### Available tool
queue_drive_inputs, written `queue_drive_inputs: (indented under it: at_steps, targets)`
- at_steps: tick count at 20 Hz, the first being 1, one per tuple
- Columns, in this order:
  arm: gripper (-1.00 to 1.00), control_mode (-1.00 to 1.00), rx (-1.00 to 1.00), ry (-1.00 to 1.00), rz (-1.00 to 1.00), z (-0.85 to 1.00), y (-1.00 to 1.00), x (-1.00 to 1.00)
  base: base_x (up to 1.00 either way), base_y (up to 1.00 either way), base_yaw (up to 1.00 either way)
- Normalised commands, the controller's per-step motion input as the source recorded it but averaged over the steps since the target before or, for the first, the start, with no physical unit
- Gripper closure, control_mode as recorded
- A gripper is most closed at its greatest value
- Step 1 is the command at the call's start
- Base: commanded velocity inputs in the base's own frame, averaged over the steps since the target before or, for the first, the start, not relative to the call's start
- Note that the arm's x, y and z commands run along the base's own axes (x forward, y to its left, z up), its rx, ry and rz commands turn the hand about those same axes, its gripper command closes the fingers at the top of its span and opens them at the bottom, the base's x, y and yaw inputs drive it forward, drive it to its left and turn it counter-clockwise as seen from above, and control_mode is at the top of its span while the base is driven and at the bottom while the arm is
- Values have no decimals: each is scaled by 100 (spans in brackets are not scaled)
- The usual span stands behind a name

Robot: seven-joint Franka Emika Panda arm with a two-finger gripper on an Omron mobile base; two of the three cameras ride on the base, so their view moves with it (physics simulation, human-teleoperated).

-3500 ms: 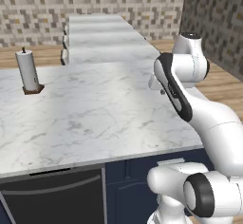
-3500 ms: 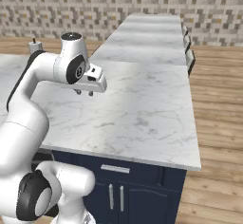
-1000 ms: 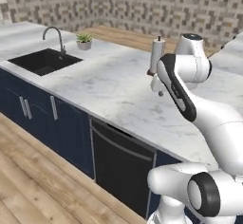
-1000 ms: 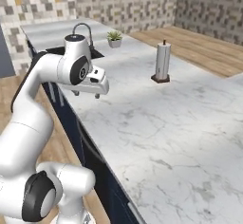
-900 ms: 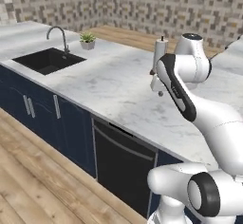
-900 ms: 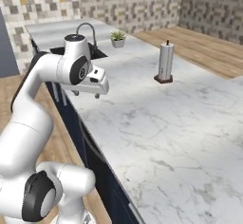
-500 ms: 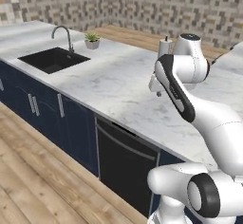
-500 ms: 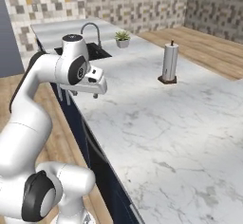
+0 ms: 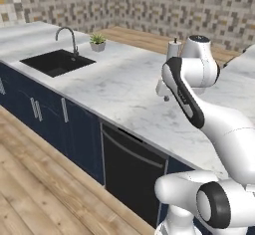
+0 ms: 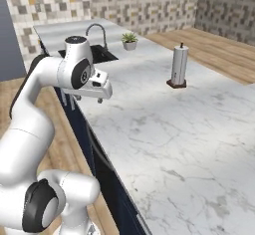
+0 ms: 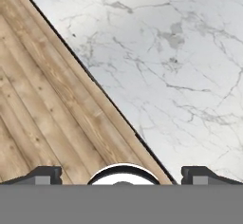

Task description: Open the dishwasher door and pull out the top rack.

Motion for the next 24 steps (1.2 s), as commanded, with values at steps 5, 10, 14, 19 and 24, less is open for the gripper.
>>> queue_drive_inputs:
  at_steps: [5,10,14,19,24]
  targets:
    - [-100,100,0,0,0,0,0,0,0,0,2]
    - [-100,-100,-24,7,1,-48,58,-2,0,0,0]
    - [-100,-100,-60,11,4,-88,100,-15,0,0,0]
    - [-100,-100,-55,10,9,-100,97,-9,0,0,0]
    - [-100,-100,-30,14,10,-89,60,0,0,0,0]
